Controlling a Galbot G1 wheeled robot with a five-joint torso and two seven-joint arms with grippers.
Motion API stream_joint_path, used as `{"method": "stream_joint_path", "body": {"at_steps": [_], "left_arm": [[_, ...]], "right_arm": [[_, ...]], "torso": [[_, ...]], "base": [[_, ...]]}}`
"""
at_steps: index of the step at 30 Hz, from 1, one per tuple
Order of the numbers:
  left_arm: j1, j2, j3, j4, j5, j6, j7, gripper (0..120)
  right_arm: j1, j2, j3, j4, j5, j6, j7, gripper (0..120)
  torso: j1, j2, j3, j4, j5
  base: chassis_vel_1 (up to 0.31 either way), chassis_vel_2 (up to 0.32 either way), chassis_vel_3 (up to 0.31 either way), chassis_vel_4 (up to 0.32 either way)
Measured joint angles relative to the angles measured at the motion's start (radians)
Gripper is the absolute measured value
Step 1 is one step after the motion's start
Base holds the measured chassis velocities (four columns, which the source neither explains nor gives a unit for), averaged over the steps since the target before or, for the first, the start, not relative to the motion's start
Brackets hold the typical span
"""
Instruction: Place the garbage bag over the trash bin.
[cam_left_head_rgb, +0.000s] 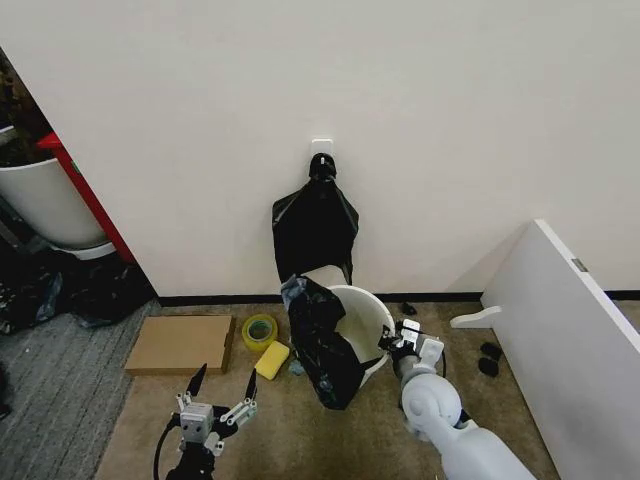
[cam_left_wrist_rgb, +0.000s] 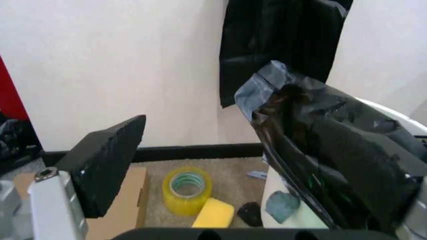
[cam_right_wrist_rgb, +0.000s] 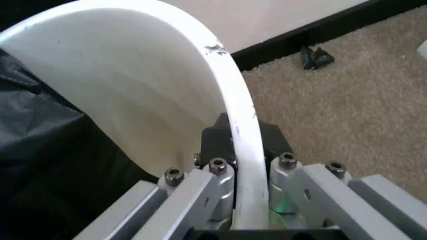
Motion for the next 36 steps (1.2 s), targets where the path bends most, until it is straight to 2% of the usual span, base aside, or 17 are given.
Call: {"method": "stream_joint_path", "body": {"at_steps": [4, 6, 9, 11, 15, 16, 18, 19, 25, 26, 29, 31, 35, 36], "left_arm": [[0.004, -0.001, 0.006, 0.005, 0.000, -0.007, -0.001, 100], [0.007, -0.001, 0.006, 0.007, -0.001, -0.011, -0.003, 100], [0.009, 0.000, 0.006, 0.009, -0.003, -0.014, -0.004, 100], [0.011, 0.001, 0.006, 0.010, -0.003, -0.016, -0.005, 100], [0.010, 0.001, 0.009, 0.010, -0.003, -0.017, -0.005, 100], [0.008, 0.000, 0.011, 0.010, -0.003, -0.017, -0.006, 100], [0.007, 0.000, 0.012, 0.010, -0.003, -0.017, -0.005, 100], [0.006, 0.000, 0.014, 0.010, -0.002, -0.017, -0.005, 100], [0.003, -0.002, 0.022, 0.010, 0.003, -0.017, -0.006, 100], [0.003, -0.002, 0.022, 0.010, 0.003, -0.017, -0.006, 100], [0.004, -0.003, 0.022, 0.012, 0.004, -0.018, -0.006, 100], [0.001, -0.004, 0.019, 0.025, 0.004, -0.018, -0.010, 100], [-0.006, -0.007, 0.018, 0.038, 0.002, -0.015, -0.014, 100], [-0.010, -0.009, 0.018, 0.041, 0.000, -0.011, -0.015, 100]], "right_arm": [[-0.005, -0.001, -0.004, -0.002, -0.017, -0.002, -0.012, 2], [-0.008, -0.003, -0.004, 0.002, -0.025, -0.003, -0.021, 10], [-0.014, -0.004, 0.000, 0.016, -0.028, -0.003, -0.028, 15], [-0.025, -0.012, 0.001, 0.040, -0.036, -0.003, -0.039, 26], [-0.041, -0.024, 0.003, 0.075, -0.066, 0.005, -0.052, 39], [-0.050, -0.029, 0.007, 0.094, -0.078, 0.008, -0.055, 46], [-0.055, -0.031, 0.010, 0.103, -0.083, 0.009, -0.056, 48], [-0.066, -0.039, 0.016, 0.125, -0.097, 0.011, -0.061, 54], [-0.115, -0.074, 0.063, 0.225, -0.153, 0.012, -0.065, 77], [-0.115, -0.074, 0.063, 0.225, -0.153, 0.012, -0.065, 77], [-0.158, -0.105, 0.080, 0.315, -0.241, 0.010, -0.070, 91], [-0.178, -0.132, 0.066, 0.396, -0.303, -0.009, -0.109, 98], [-0.172, -0.144, 0.024, 0.453, -0.347, -0.047, -0.173, 100], [-0.156, -0.148, -0.011, 0.469, -0.379, -0.077, -0.247, 100]], "torso": [[0.000, 0.000, 0.000, 0.0000, -0.0001], [0.000, 0.000, 0.000, 0.0001, 0.0000], [0.000, 0.000, 0.000, 0.0002, 0.0002], [0.000, 0.000, 0.000, 0.0003, 0.0004], [0.000, 0.000, 0.000, 0.0004, 0.0003], [0.000, 0.000, 0.000, 0.0003, 0.0006], [0.000, 0.000, 0.000, 0.0004, 0.0006], [0.000, 0.000, 0.000, 0.0003, 0.0005], [0.000, 0.000, 0.000, 0.0004, 0.0005], [0.000, 0.000, 0.000, 0.0004, 0.0005], [0.000, 0.000, 0.000, 0.0001, 0.0005], [0.000, 0.000, 0.000, 0.0001, 0.0004], [0.000, 0.000, 0.000, 0.0002, 0.0004], [0.000, 0.000, 0.000, 0.0002, 0.0003]], "base": [[0.000, 0.000, 0.000, 0.000], [0.000, 0.000, 0.000, 0.000], [0.000, 0.000, 0.000, 0.000], [0.000, 0.000, 0.000, 0.000], [0.000, 0.000, 0.000, 0.000], [0.000, 0.000, 0.000, 0.000], [0.000, 0.000, 0.000, 0.000], [0.000, 0.000, 0.000, 0.000], [0.000, 0.000, 0.000, 0.000], [0.000, 0.000, 0.000, 0.000], [0.000, 0.000, 0.000, 0.000], [0.000, 0.000, 0.000, 0.000], [0.000, 0.000, 0.000, 0.000], [0.000, 0.000, 0.000, 0.000]]}}
